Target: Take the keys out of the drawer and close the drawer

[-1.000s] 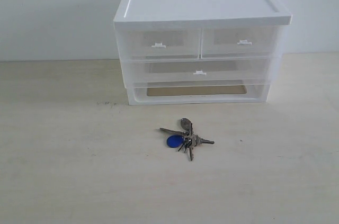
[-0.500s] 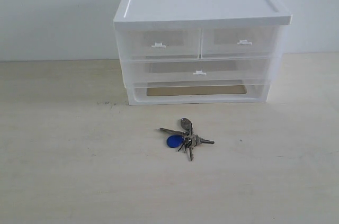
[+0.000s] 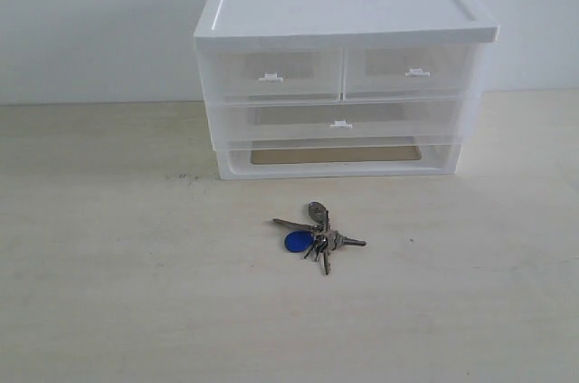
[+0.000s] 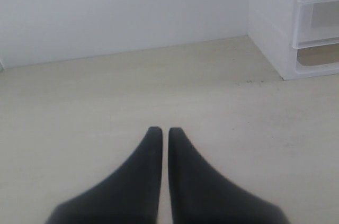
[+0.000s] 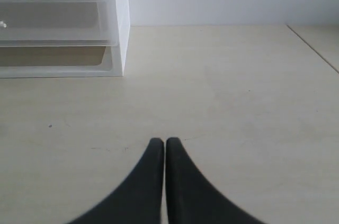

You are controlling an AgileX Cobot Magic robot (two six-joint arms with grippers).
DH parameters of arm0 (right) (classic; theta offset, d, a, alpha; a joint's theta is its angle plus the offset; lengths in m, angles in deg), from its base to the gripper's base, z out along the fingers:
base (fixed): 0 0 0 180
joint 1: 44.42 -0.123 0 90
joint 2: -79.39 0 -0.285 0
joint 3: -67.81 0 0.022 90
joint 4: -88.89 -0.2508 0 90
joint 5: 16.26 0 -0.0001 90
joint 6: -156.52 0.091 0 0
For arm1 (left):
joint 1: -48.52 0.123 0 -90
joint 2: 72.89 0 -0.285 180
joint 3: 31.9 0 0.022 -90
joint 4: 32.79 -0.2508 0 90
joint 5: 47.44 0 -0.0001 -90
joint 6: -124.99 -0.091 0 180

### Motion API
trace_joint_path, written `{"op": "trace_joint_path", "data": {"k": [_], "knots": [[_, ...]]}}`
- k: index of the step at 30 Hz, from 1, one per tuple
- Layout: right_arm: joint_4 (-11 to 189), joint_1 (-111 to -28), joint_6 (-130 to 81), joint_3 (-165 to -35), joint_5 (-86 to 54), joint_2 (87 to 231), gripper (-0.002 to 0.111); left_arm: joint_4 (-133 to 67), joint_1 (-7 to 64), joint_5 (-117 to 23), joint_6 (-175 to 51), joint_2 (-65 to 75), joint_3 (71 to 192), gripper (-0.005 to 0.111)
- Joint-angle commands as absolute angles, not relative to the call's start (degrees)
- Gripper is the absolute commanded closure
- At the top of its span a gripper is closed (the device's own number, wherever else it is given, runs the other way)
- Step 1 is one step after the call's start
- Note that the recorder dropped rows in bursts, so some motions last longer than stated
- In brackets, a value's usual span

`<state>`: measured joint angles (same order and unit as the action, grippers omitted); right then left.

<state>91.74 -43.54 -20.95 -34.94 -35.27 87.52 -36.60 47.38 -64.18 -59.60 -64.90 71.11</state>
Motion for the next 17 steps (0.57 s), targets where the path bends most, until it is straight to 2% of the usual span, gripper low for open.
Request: {"op": "trace_joint_path", "data": {"k": [1, 17], "knots": [[92.04, -43.26, -20.85, -34.97, -35.18, 87.17, 0.108, -36.75, 47.59, -64.02, -58.9, -65.11, 70.88, 0.102], [92.04, -43.26, -20.87, -34.97, -34.79, 87.17, 0.108, -36.75, 47.59, -64.02, -58.9, -65.11, 70.88, 0.102]]}}
